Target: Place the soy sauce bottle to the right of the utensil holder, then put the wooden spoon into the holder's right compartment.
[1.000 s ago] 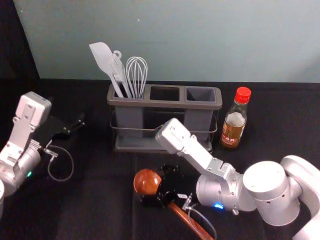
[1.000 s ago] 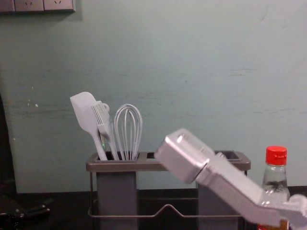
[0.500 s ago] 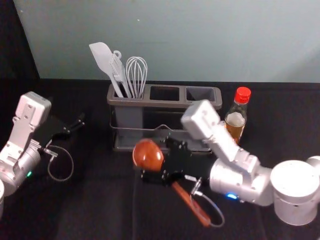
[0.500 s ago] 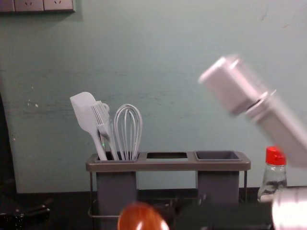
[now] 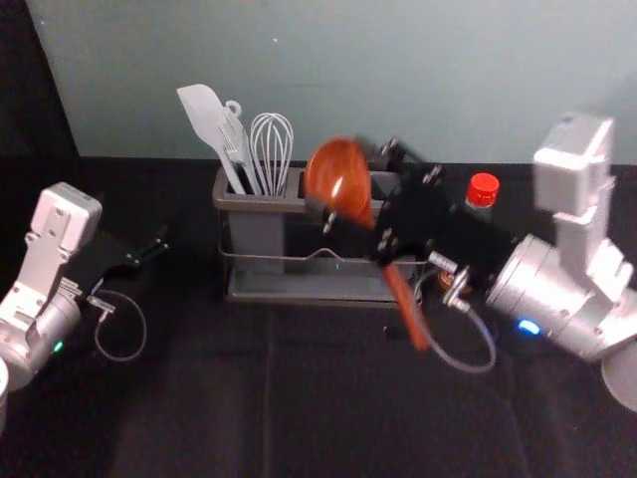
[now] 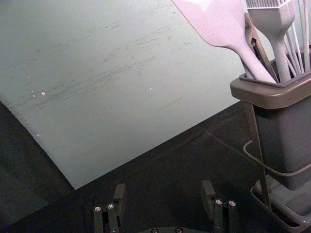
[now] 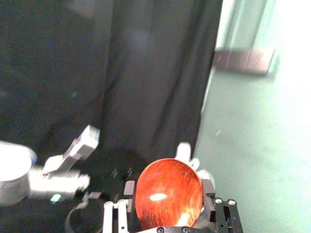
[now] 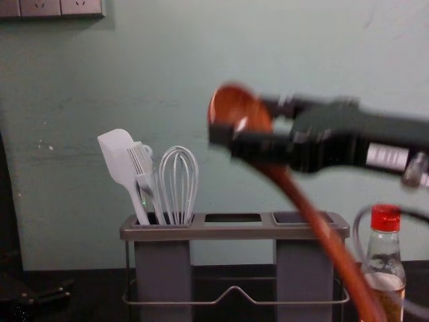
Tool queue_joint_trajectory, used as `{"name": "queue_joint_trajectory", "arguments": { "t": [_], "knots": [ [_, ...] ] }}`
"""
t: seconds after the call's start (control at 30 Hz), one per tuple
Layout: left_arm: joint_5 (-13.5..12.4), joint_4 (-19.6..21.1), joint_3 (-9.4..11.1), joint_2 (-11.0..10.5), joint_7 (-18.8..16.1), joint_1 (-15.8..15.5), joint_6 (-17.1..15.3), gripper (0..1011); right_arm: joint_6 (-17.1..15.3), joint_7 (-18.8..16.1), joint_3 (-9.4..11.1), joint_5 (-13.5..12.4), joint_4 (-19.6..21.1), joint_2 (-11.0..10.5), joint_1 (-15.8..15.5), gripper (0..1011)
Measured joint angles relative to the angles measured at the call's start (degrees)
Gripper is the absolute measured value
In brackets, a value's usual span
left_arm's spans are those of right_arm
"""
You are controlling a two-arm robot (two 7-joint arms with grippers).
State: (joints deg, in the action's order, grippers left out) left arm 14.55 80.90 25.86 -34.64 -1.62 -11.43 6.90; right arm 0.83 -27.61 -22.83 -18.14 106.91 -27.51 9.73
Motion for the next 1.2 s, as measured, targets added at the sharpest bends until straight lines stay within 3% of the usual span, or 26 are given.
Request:
{"name": "queue_joint_trajectory", "arguments": {
  "t": [0.13, 0.3, 0.4, 0.53, 0.7, 0.97, 1.2],
  "knots": [
    [0.0, 0.0, 0.0, 0.0, 0.0, 0.0, 0.0, 1005, 3.94, 0.89, 1.75, -0.6, -0.51, 0.67, 1.38, 838],
    [0.0, 0.0, 0.0, 0.0, 0.0, 0.0, 0.0, 1005, 6.5, 1.08, 2.47, -0.65, -2.82, 2.03, 4.27, 837],
    [0.0, 0.0, 0.0, 0.0, 0.0, 0.0, 0.0, 1005, 7.47, 1.1, 2.56, -0.46, -6.05, 3.4, 7.81, 837],
    [0.0, 0.0, 0.0, 0.0, 0.0, 0.0, 0.0, 1005, 8.02, 1.38, 2.21, 0.32, -8.89, 4.74, 10.62, 837],
    [0.0, 0.0, 0.0, 0.0, 0.0, 0.0, 0.0, 1005, 9.49, 2.67, 0.85, 3.41, -15.17, 7.84, 15.67, 838],
    [0.0, 0.0, 0.0, 0.0, 0.0, 0.0, 0.0, 1005, 10.87, 3.67, -0.48, 6.75, -23.72, 11.36, 20.66, 837],
    [0.0, 0.0, 0.0, 0.0, 0.0, 0.0, 0.0, 1005, 11.63, 4.09, -1.09, 8.63, -29.13, 13.39, 22.93, 837]
  ]
}}
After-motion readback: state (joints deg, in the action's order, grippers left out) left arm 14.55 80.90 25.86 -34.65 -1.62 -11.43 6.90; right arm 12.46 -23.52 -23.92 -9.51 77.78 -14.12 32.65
